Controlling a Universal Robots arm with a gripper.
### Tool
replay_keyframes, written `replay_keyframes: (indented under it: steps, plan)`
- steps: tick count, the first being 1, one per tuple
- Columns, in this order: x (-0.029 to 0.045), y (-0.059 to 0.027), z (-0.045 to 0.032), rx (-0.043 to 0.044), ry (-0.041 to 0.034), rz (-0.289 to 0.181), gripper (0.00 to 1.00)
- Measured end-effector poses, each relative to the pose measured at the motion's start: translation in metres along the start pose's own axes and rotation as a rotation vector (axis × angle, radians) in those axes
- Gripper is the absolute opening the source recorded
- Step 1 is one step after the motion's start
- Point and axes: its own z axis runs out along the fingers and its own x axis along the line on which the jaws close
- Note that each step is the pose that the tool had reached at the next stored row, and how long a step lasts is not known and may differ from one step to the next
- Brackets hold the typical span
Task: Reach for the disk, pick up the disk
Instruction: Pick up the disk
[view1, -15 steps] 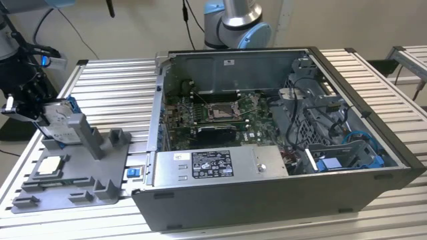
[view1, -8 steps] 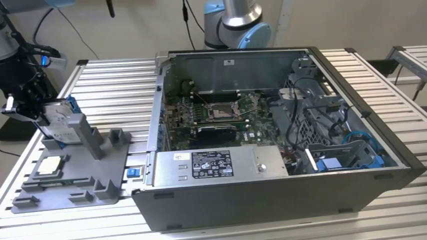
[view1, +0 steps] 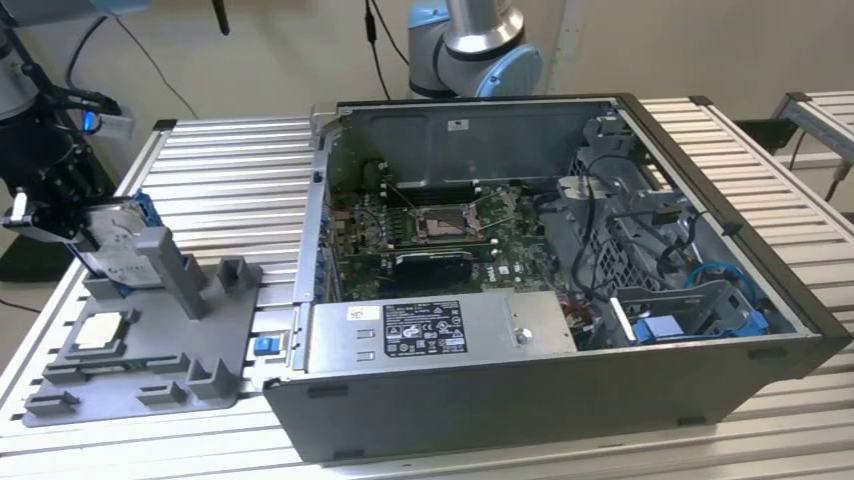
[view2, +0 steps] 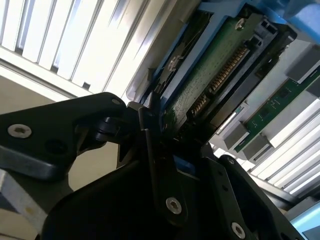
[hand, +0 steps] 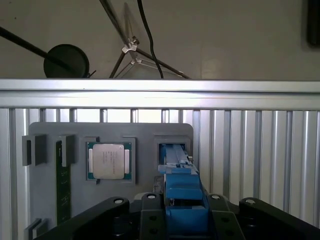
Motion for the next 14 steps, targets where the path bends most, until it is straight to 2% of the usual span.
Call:
replay_keyframes:
  steps: [14]
  plan:
    - [-0.0001,0.0002,-0.0076,0.0000,0.0000,0.000,0.00]
